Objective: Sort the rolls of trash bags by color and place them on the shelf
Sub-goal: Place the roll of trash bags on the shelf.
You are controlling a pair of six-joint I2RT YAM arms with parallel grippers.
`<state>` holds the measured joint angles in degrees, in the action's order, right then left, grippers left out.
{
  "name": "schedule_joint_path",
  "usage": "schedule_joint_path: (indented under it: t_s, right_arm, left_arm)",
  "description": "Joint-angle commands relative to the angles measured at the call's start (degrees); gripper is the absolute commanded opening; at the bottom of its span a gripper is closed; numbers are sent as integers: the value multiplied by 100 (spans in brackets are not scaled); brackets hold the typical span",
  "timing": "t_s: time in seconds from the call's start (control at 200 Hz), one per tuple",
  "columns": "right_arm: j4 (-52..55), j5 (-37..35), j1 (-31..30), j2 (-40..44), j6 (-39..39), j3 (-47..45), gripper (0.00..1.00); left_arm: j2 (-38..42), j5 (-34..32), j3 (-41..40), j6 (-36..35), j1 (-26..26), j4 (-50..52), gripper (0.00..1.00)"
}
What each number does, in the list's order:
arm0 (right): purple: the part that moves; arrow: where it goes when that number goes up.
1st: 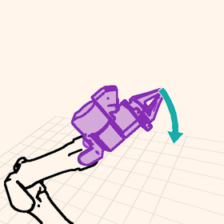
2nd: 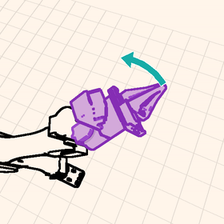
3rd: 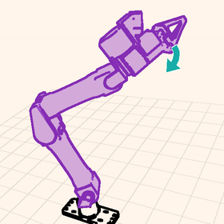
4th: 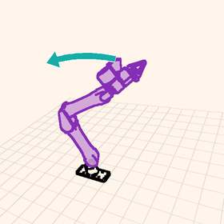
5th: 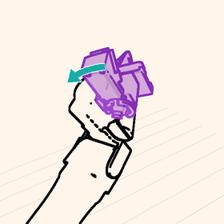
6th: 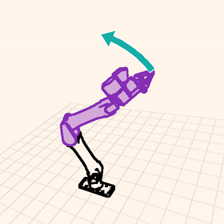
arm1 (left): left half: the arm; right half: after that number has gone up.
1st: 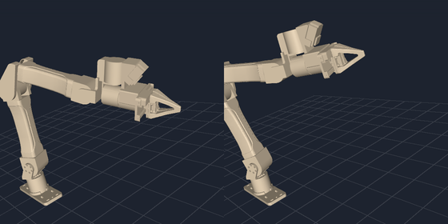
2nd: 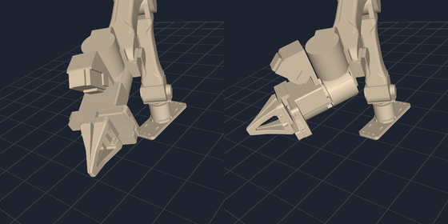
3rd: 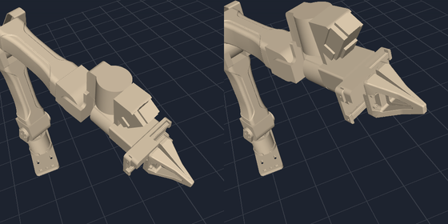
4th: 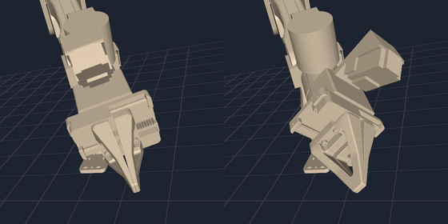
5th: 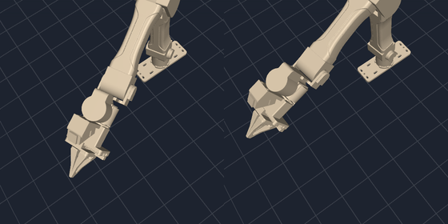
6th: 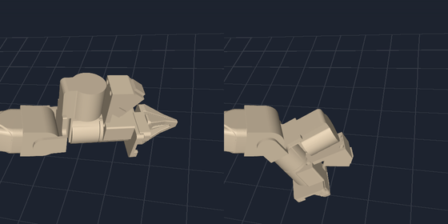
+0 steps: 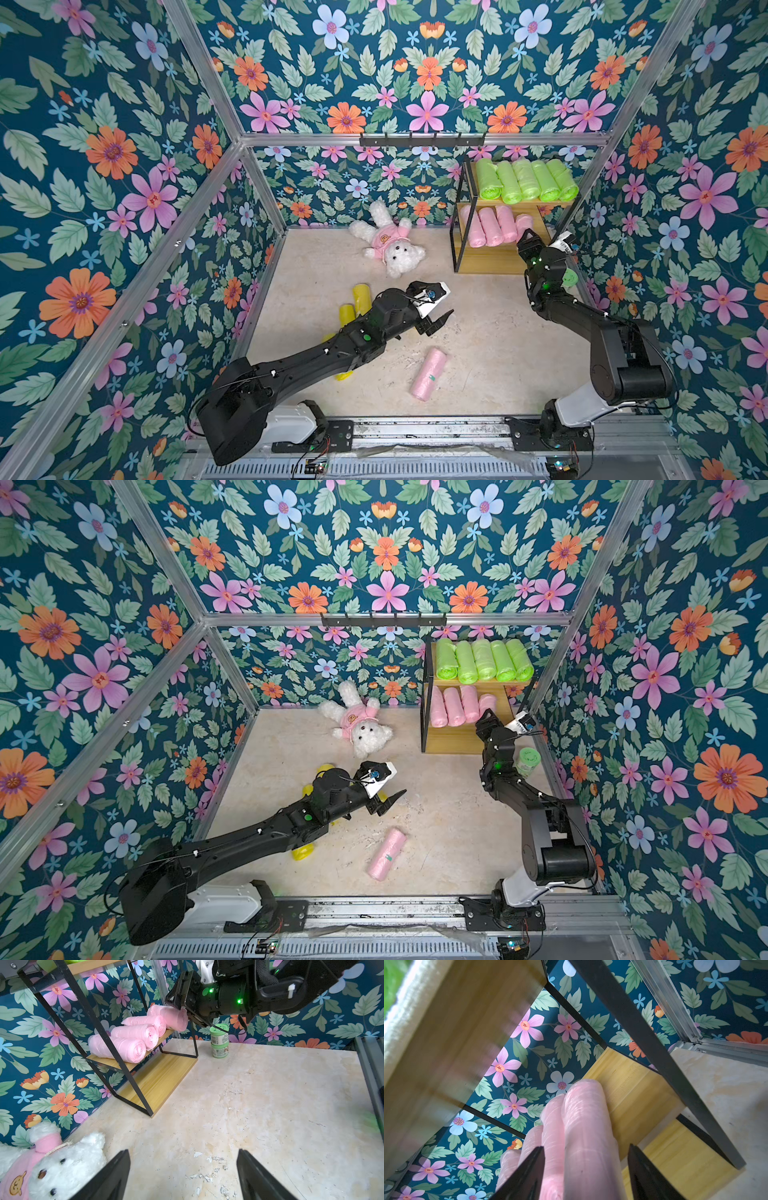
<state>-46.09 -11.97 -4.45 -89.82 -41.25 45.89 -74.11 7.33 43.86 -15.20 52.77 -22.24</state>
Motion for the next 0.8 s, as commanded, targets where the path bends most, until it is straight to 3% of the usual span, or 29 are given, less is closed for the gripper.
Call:
schedule_joint_path:
  t_s: [0.0, 0.395, 0.53, 0.795]
  right_arm:
    - [-123, 158, 64, 65, -38, -58, 73]
    - [-74, 863, 379, 202, 4, -220, 79]
    - [-85, 1118, 444, 142, 2, -222, 72]
    - [18, 1335, 476, -17, 130, -51, 49]
  left_arm:
    - [-8, 13, 18, -2, -4, -8, 85]
    - [39, 31, -31, 24, -4, -8, 85]
    - [28, 23, -40, 21, -4, -17, 85]
    - [83, -4, -37, 0, -4, 26, 86]
